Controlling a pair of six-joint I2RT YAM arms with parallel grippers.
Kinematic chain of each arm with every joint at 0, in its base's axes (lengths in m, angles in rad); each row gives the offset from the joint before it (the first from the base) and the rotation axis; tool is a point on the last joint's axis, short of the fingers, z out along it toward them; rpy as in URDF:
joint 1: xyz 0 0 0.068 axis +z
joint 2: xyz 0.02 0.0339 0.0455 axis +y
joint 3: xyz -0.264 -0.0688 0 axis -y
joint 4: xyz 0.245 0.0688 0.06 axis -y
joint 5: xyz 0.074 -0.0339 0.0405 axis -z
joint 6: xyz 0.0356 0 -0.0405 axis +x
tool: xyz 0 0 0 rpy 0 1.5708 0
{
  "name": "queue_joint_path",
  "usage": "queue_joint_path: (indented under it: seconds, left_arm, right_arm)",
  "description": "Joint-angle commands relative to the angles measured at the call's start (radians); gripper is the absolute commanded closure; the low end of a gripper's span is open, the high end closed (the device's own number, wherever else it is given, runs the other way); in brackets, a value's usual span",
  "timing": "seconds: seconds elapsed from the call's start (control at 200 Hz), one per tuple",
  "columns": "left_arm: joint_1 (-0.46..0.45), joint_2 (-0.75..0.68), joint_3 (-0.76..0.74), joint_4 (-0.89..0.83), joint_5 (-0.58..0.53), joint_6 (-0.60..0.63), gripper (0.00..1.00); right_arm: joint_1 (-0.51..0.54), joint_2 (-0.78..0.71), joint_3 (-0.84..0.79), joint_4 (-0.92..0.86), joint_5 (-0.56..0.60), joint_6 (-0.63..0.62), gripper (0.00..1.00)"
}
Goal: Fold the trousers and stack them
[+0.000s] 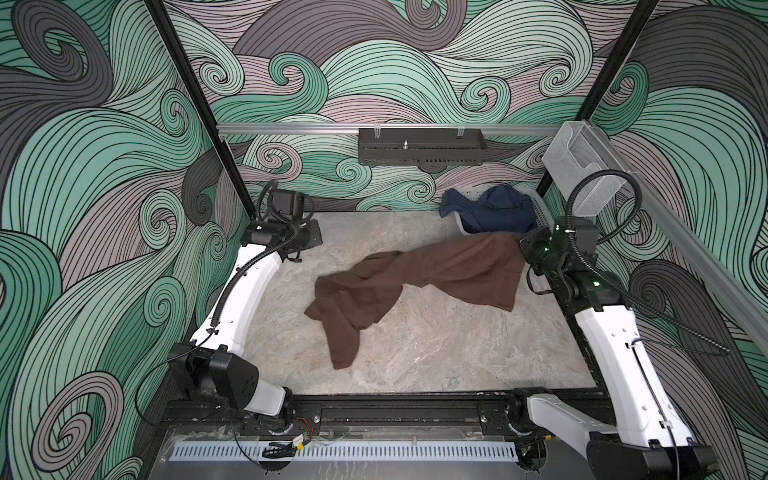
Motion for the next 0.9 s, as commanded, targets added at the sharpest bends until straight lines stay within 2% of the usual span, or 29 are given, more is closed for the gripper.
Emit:
queue_joint_path:
  seconds: [0.0,0.06,0.16,0.3,0.415,0.595,0.74,0.896]
  left_arm:
    - [-0.036,-0.081,-0.084,-0.057,0.060,-0.064,0.95]
    - [-0.036,-0.112,-0.135,-0.084,0.076,-0.112,0.78]
    - [-0.035,-0.179,-0.231,-0.104,0.112,-0.213,0.57]
    - [-0.035,-0.287,-0.446,0.038,0.223,-0.423,0.41]
    - [-0.037,-0.314,-0.611,0.230,0.317,-0.558,0.34]
    - [-0.037,-0.207,-0.675,0.340,0.410,-0.548,0.26]
    - [-0.035,-0.147,-0.704,0.488,0.402,-0.567,0.23]
    - [-0.033,-0.015,-0.693,0.570,0.395,-0.556,0.26]
  right_arm:
    - [-0.002,-0.036,-0.048,-0.007,0.128,-0.058,1.00]
    - [-0.007,-0.045,-0.075,-0.006,0.133,-0.057,1.00]
    - [-0.007,-0.056,-0.106,-0.007,0.137,-0.051,1.00]
    - [-0.007,-0.063,-0.137,0.000,0.129,-0.030,1.00]
    - [-0.007,-0.068,-0.158,0.019,0.105,-0.010,1.00]
    - [-0.007,-0.073,-0.176,0.034,0.072,0.009,1.00]
    - [-0.007,-0.078,-0.180,0.039,0.055,0.014,1.00]
    - [-0.007,-0.085,-0.184,0.039,0.051,0.016,1.00]
